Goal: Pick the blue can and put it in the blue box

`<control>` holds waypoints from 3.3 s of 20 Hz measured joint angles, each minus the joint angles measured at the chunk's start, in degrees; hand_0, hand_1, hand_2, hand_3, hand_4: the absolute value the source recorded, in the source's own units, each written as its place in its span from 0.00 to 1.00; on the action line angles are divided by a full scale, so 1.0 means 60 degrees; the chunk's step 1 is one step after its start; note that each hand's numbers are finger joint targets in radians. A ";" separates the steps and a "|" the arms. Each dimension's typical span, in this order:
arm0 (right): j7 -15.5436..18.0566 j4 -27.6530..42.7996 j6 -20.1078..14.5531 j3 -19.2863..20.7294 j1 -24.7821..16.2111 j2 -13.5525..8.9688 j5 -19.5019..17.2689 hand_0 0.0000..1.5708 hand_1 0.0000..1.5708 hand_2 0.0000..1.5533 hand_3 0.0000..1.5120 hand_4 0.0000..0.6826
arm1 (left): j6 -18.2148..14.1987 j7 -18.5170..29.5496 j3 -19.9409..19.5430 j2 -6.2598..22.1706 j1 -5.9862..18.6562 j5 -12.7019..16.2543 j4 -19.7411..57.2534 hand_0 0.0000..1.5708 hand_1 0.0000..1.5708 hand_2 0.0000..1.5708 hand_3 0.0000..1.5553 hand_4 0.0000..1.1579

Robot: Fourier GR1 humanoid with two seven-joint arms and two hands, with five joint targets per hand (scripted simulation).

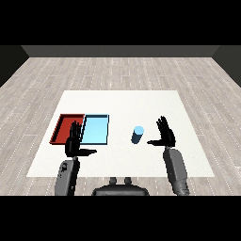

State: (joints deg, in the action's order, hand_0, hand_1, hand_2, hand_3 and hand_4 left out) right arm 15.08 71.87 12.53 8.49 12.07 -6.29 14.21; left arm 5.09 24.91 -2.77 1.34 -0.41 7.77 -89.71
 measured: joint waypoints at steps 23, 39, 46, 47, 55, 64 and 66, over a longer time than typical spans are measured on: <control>0.0814 -0.2257 -0.0369 -0.0444 0.0745 0.0643 -0.0271 0.00 0.00 0.00 0.00 0.00 | 0.0118 -0.0037 -0.0317 0.0204 -0.0042 0.0297 -0.0263 0.00 0.00 0.00 0.00 0.00; 0.1413 -0.3848 -0.0671 -0.0782 0.1768 0.0929 -0.0216 0.00 0.00 0.00 0.00 0.00 | -0.0022 0.0006 -0.0377 0.0236 0.0155 0.0284 -0.0171 0.00 0.00 0.00 0.00 0.00; 0.1868 -0.4853 -0.1056 -0.1154 0.2428 0.0989 0.0153 0.00 0.00 0.00 0.00 0.00 | 0.0016 0.0207 -0.0251 0.0162 -0.0159 0.0161 -0.0243 0.00 0.00 0.00 0.00 0.00; 0.1962 -0.5063 -0.0990 -0.1111 0.2502 0.0943 0.0098 0.00 0.00 0.00 0.00 0.00 | 0.0087 0.0139 -0.0307 0.0228 -0.0103 0.0237 -0.0229 0.00 0.00 0.00 0.00 0.00; 0.1997 -0.5692 -0.0947 -0.1133 0.3108 0.0951 0.0175 0.00 0.00 0.00 0.00 0.00 | 0.0166 0.0330 -0.0339 0.0190 -0.0260 0.0276 -0.0203 0.00 0.00 0.00 0.00 0.00; 0.2258 -0.6297 -0.1878 -0.1646 0.3434 0.0998 0.0440 0.99 0.99 0.96 0.96 0.95 | -0.0039 0.0006 -0.0239 0.0093 -0.0161 0.0244 -0.0496 0.00 0.00 0.00 0.00 0.00; 0.2163 -0.6353 -0.2175 -0.1762 0.3422 0.0942 0.0310 1.00 1.00 0.96 0.96 0.99 | 0.0050 0.0181 -0.0317 0.0152 -0.0216 0.0266 -0.0372 0.00 0.00 0.00 0.00 0.00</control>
State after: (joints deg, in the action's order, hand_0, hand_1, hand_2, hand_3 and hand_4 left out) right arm 28.06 33.75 -0.52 -2.08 32.60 -0.64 16.07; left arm 5.39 26.00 -4.67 2.25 -1.71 9.37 -91.94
